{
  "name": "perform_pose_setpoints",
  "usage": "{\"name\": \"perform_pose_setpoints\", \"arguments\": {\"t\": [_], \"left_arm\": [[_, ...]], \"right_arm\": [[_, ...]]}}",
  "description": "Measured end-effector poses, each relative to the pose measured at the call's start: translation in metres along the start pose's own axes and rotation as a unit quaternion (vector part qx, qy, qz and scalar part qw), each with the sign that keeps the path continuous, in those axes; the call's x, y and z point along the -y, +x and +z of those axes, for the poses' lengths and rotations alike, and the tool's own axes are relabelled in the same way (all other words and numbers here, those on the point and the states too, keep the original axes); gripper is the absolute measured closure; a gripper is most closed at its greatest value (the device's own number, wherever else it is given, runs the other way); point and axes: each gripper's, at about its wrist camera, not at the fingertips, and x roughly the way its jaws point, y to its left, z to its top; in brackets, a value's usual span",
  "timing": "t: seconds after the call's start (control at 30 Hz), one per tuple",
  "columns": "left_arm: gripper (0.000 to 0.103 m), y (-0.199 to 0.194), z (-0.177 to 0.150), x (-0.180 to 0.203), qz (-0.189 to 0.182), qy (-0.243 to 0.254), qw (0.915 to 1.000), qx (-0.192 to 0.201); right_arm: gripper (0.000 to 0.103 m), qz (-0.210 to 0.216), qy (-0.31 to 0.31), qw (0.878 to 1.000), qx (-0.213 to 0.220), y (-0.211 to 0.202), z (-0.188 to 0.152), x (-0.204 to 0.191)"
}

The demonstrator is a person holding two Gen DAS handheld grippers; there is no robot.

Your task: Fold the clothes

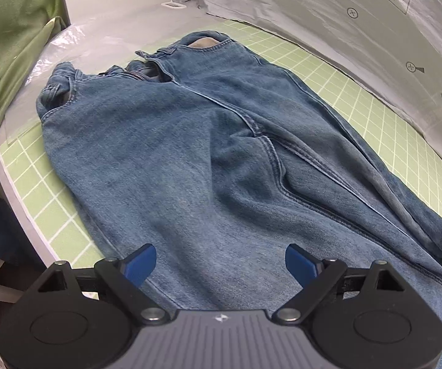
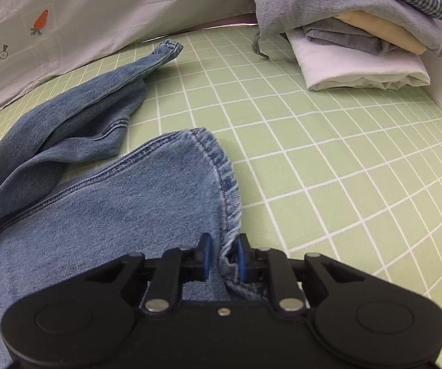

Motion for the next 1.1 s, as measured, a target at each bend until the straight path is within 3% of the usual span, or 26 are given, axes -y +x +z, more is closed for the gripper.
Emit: {"name": "perform_pose_setpoints", "arguments": {"t": [0.27,0.4,0.57,0.67,0.73,0.83,1.0,1.1], "left_arm": [[0.012,0.011,0.002,0.020,-0.015,0.042,0.9990,-0.012],[0.012,0.019,0.009,0.021,-0.015,0.039,0.9989,-0.020],[0.011,0.028,0.028,0.026,-0.015,0.039,0.9990,-0.014],[0.006,0.036,0.042,0.032,-0.014,0.039,0.9991,-0.008],[0.006,0.043,0.053,0.037,-0.012,0.038,0.9992,-0.007],[0.006,0.057,0.068,0.041,-0.004,0.039,0.9992,-0.012],[0.006,0.089,0.092,0.057,0.010,0.037,0.9990,-0.024],[0.005,0.103,0.099,0.064,0.021,0.036,0.9986,-0.033]], "right_arm": [[0.087,-0.080,0.023,0.996,-0.005,-0.034,-0.045,0.027],[0.083,-0.090,0.052,0.994,-0.021,-0.043,-0.055,0.045],[0.056,-0.125,0.063,0.990,-0.018,-0.047,-0.041,0.044],[0.020,-0.124,0.070,0.990,0.009,-0.049,-0.023,0.036],[0.011,-0.122,0.068,0.990,0.026,-0.046,-0.009,0.026],[0.010,-0.105,0.050,0.993,0.029,-0.029,0.020,0.006],[0.010,-0.031,0.071,0.997,0.026,0.008,0.071,-0.029],[0.011,-0.008,0.064,0.998,0.019,0.032,0.096,-0.050]]}}
